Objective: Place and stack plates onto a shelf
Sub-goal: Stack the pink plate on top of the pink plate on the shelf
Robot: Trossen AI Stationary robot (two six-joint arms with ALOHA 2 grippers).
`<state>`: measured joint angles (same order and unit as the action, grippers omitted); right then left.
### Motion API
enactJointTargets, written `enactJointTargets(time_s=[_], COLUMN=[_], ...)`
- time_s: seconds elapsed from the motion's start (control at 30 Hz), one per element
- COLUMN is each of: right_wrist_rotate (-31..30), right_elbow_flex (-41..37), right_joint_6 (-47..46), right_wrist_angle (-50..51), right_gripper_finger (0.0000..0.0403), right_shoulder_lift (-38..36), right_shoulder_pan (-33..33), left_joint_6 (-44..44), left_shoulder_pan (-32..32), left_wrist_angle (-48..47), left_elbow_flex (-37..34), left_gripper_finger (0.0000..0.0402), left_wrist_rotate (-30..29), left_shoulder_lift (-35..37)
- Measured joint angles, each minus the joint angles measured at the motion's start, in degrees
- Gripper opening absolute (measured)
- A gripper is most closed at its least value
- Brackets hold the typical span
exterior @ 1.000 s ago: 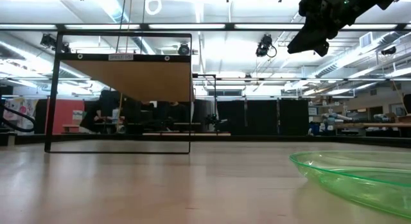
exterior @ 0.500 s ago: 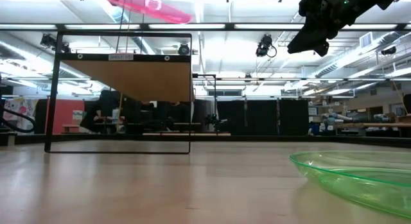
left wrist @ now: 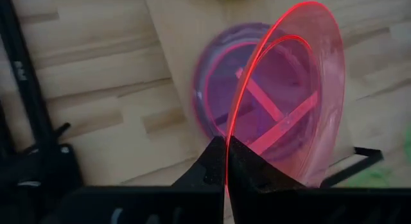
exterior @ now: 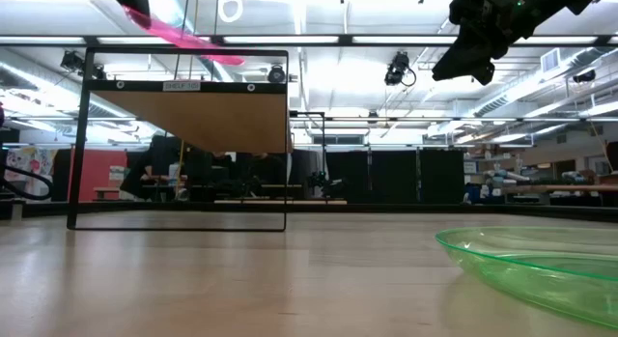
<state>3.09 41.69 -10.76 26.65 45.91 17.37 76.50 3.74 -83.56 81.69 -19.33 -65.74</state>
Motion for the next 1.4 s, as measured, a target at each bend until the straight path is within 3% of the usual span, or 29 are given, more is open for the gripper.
enactJointTargets(time_s=[0.37, 0.8, 1.13, 1.4], right_wrist_rotate=[0.0, 0.0, 0.0, 0.0], right_elbow_flex=[0.0, 0.0, 0.0, 0.0], right_joint_6=[0.3, 0.4, 0.4, 0.4], right_wrist_angle=[0.0, 0.0, 0.0, 0.0], right_gripper_finger=[0.0080, 0.0080, 0.0080, 0.0080], right_shoulder_lift=[0.0, 0.0, 0.0, 0.0], right_shoulder_pan=[0.0, 0.0, 0.0, 0.0], left_joint_6=[-5.2, -5.3, -9.5, -12.0], left_shoulder_pan=[-5.4, -5.9, -7.8, -12.4], left_wrist_angle=[0.1, 4.5, 13.5, 14.1], left_elbow_flex=[0.0, 0.0, -9.6, -10.9], left_gripper_finger=[0.0006, 0.0006, 0.0005, 0.0004], left_wrist_rotate=[2.9, 2.6, 5.4, 8.2], left_shoulder_lift=[0.2, 0.2, -0.3, -0.2])
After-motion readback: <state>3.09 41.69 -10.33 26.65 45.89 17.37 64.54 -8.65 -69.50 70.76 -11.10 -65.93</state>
